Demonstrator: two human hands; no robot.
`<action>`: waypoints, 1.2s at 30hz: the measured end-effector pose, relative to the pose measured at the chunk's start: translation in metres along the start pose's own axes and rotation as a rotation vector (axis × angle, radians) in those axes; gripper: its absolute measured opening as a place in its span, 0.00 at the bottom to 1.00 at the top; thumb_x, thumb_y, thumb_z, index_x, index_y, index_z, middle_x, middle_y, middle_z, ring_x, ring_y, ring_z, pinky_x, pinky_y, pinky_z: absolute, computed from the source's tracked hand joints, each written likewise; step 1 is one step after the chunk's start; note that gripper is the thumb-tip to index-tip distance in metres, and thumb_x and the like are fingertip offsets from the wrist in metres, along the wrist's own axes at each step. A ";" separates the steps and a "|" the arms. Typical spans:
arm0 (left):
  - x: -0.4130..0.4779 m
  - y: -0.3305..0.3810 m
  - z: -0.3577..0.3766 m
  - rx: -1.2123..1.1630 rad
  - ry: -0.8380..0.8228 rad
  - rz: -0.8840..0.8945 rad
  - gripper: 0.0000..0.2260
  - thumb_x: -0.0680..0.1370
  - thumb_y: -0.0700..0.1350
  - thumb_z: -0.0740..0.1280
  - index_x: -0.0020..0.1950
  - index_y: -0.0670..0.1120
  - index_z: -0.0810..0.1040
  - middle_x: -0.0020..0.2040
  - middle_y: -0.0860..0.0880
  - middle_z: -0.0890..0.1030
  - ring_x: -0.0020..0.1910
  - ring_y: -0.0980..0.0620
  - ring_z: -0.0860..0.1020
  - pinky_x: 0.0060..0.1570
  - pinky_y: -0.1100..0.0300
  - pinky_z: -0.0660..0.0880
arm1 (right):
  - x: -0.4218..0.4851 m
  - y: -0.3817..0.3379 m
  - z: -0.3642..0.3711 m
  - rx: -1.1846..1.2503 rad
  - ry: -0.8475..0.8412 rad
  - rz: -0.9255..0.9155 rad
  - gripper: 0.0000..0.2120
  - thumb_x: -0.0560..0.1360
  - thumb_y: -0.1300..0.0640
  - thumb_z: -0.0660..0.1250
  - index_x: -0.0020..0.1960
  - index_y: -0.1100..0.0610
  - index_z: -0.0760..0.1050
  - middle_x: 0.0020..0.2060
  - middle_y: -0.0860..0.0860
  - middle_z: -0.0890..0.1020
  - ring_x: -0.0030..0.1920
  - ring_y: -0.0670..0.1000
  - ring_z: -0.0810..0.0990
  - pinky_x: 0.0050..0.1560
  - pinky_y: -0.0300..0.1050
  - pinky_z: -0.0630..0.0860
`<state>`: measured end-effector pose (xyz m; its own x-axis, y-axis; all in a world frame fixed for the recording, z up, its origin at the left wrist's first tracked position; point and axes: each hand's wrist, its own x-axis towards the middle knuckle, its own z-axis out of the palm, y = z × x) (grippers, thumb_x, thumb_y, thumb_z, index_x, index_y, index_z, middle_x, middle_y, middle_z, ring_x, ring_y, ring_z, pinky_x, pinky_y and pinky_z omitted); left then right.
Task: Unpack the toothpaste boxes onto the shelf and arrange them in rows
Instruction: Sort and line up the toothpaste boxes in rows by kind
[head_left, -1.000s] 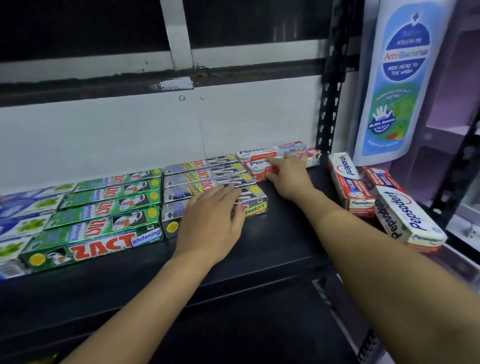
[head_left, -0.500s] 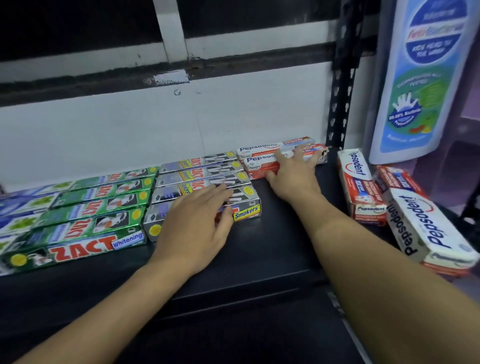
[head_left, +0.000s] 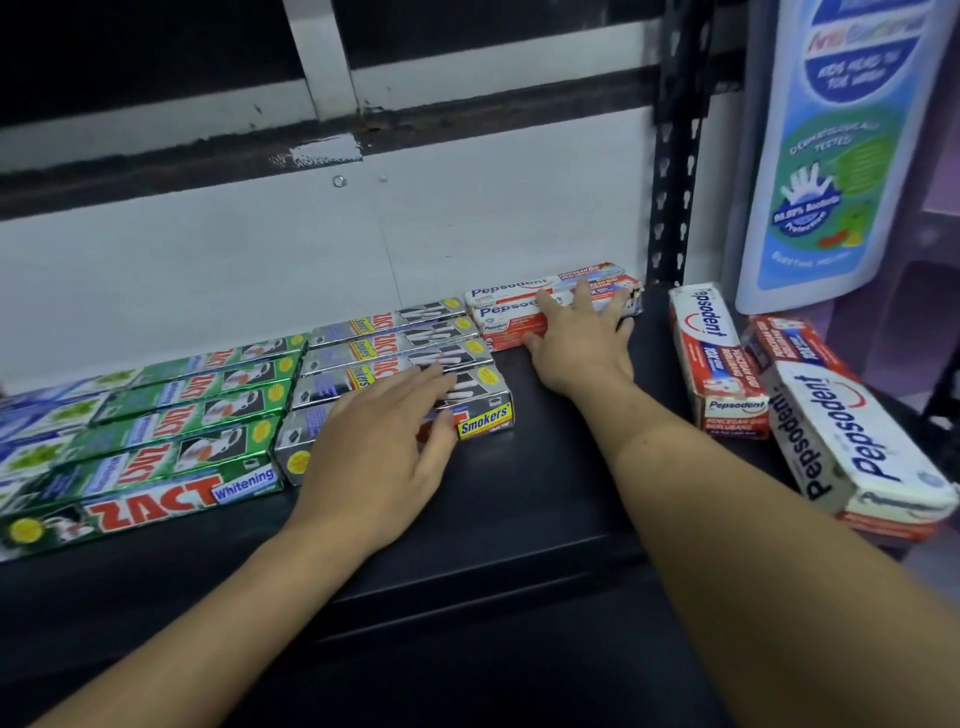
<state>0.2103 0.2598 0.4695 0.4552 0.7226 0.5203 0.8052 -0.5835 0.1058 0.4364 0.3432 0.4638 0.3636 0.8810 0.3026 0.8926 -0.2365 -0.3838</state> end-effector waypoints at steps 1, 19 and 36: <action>0.000 0.000 0.000 0.000 -0.001 0.000 0.26 0.78 0.59 0.50 0.70 0.52 0.76 0.71 0.56 0.74 0.71 0.55 0.70 0.70 0.53 0.65 | 0.000 0.000 0.000 0.002 0.003 0.002 0.27 0.81 0.44 0.57 0.78 0.42 0.55 0.80 0.55 0.45 0.75 0.70 0.36 0.74 0.69 0.43; 0.000 0.001 0.000 -0.017 0.047 -0.009 0.19 0.78 0.51 0.59 0.64 0.48 0.80 0.64 0.51 0.80 0.64 0.48 0.77 0.62 0.50 0.70 | -0.010 0.003 -0.013 0.105 0.073 0.002 0.29 0.79 0.46 0.63 0.77 0.49 0.61 0.79 0.57 0.50 0.77 0.68 0.44 0.77 0.62 0.45; 0.000 -0.002 0.000 0.011 0.078 0.026 0.14 0.79 0.50 0.59 0.60 0.49 0.79 0.52 0.51 0.82 0.53 0.46 0.78 0.52 0.51 0.70 | -0.144 0.053 -0.136 -0.207 0.030 0.122 0.22 0.75 0.39 0.65 0.63 0.50 0.78 0.57 0.58 0.81 0.58 0.62 0.77 0.55 0.53 0.76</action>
<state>0.2089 0.2613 0.4695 0.4454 0.6761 0.5869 0.7978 -0.5972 0.0825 0.4678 0.1486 0.5182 0.4768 0.8291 0.2920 0.8762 -0.4218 -0.2332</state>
